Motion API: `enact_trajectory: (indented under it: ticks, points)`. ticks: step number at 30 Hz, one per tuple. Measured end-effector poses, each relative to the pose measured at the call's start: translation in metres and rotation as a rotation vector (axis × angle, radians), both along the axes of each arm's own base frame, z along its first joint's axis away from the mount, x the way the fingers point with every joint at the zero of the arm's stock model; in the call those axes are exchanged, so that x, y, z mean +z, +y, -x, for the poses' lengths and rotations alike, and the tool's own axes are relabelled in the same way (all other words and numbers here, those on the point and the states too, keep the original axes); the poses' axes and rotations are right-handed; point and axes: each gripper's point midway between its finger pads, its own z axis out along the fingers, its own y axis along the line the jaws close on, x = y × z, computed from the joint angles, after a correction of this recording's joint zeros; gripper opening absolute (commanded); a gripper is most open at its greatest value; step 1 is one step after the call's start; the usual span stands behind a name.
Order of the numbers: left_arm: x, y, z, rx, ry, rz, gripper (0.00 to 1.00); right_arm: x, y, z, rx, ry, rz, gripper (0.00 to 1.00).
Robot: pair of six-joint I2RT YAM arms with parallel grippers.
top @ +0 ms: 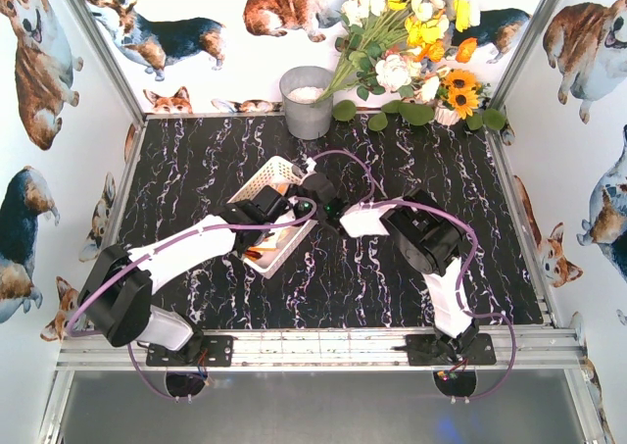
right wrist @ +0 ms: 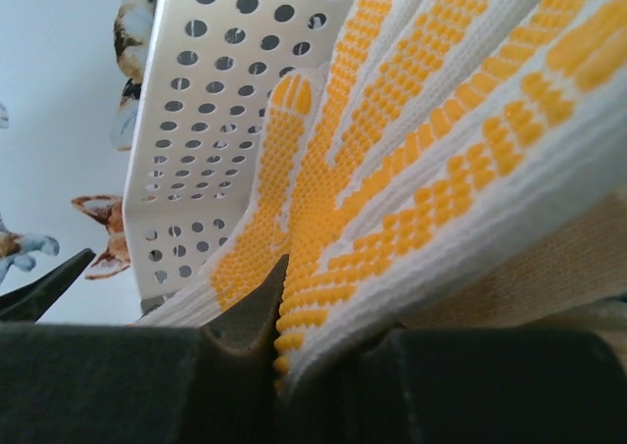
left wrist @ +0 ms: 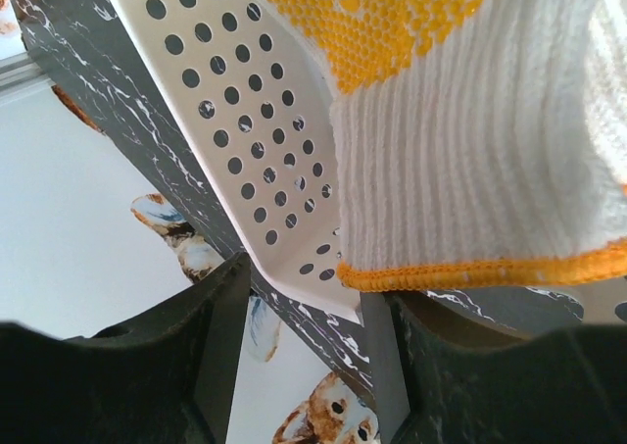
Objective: Put the gloves into the storage basket
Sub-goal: Place the glove in the bin.
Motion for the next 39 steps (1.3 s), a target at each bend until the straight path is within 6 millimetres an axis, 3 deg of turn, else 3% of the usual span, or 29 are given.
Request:
enact_trajectory:
  ticks: [16,35,39]
  points:
    - [0.006,0.009,-0.003,0.053,-0.026,-0.03,0.45,0.001,0.002,-0.016,-0.218,-0.02,-0.029,0.0]
    - [0.002,0.015,0.008,0.099,0.029,0.038,0.45,0.002,0.002,-0.024,-0.333,-0.041,-0.018,0.0]
    - [0.007,0.018,-0.004,0.182,-0.037,0.127,0.45,0.002,0.015,-0.009,-0.32,-0.052,-0.012,0.0]
